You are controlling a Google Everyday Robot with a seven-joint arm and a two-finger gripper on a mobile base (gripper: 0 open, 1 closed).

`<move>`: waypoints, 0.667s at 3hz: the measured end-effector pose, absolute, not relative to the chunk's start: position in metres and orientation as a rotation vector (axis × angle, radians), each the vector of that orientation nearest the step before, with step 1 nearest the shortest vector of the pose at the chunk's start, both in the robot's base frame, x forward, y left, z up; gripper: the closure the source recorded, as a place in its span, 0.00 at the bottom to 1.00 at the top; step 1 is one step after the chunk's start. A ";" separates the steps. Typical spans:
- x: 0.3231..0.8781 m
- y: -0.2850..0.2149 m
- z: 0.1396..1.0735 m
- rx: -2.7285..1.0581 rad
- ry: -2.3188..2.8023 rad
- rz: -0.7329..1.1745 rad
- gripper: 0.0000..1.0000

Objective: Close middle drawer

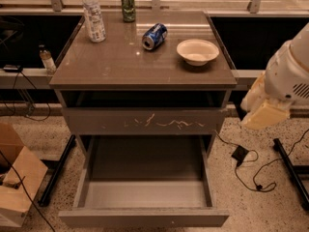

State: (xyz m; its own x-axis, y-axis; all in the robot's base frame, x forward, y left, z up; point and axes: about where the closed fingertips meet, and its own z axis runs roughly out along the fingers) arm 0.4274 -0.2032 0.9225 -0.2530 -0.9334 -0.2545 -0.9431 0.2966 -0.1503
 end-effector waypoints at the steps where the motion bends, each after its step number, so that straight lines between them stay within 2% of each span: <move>1: 0.415 -0.207 0.866 -1.673 2.328 0.167 0.82; 2: 0.411 -0.213 0.808 -1.687 2.400 0.322 1.00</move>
Offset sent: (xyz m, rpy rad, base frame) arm -0.0197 -0.0212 -0.1900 0.1400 0.3827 -0.0353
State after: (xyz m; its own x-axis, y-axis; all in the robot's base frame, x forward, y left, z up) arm 0.4112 -0.2134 0.8078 -0.3345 -0.9005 -0.2778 -0.9419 0.3290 0.0676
